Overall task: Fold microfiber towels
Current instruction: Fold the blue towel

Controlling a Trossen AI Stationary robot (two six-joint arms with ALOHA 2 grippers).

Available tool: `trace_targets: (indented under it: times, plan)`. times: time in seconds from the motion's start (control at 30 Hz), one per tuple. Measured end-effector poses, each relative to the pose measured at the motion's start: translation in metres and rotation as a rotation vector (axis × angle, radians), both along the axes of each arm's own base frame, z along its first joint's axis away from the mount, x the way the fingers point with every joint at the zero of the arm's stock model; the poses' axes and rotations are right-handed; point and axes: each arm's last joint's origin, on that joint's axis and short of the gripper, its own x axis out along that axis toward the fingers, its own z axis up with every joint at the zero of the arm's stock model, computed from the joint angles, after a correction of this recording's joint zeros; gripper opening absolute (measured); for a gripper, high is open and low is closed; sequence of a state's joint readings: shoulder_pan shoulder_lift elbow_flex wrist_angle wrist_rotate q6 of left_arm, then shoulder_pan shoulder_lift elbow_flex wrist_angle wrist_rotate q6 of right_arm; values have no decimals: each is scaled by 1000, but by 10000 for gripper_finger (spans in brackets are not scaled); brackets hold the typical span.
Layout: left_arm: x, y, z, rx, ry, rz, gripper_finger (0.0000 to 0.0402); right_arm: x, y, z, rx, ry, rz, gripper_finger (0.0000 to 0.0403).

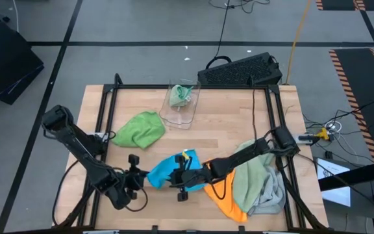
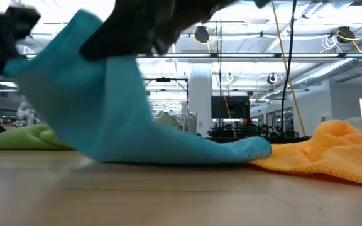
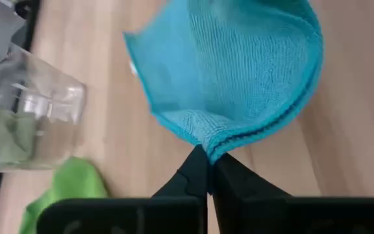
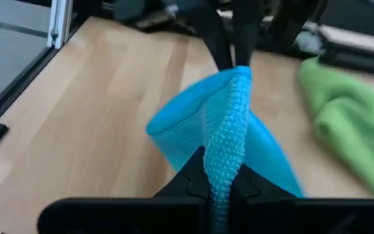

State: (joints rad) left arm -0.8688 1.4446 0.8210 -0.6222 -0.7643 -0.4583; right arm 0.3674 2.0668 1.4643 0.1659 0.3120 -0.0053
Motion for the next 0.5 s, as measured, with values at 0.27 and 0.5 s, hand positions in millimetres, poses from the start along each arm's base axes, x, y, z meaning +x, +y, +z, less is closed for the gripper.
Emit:
trace_targets:
  times: [0.27,0.5]
  plan:
    - [3,20,87,-20,-222,155,3,-23,-35,64,-102,-86,8,4]
    - [9,50,161,10,-400,224,2,-67,-91,126,-102,-215,-7,4]
